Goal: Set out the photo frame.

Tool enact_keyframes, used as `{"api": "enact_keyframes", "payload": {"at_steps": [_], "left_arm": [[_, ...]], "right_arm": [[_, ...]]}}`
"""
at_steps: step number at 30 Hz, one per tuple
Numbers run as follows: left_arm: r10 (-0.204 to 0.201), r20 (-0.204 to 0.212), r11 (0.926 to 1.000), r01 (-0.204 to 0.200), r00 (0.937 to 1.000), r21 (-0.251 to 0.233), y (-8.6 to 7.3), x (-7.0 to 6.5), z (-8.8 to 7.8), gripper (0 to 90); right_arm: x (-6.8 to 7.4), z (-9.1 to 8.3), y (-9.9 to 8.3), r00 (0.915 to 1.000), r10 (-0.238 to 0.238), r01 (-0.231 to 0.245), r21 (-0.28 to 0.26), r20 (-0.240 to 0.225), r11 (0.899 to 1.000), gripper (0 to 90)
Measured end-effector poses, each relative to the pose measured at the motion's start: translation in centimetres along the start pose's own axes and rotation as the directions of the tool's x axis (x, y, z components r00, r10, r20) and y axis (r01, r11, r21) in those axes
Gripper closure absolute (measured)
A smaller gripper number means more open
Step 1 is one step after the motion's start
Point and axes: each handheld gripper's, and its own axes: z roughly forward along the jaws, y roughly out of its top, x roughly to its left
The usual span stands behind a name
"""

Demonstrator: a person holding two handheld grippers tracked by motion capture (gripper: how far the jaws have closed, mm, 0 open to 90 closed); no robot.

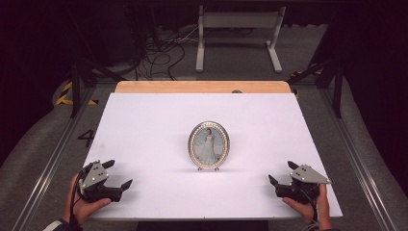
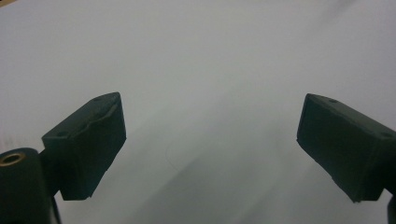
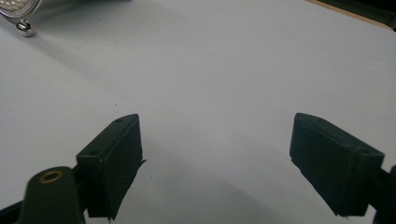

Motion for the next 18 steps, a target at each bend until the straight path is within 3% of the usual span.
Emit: {"api": "enact_keyframes", "payload": {"at_steps": [18], "left_arm": [[0.007,0.008,1.0,-0.007,0.9999,0.001,0.14,-0.08,0.28,8.3]], "right_arm": [[-0.05,0.03,-0.09,0.9998,0.019,-0.019,0.003,0.006,1.0,17.3]]}}
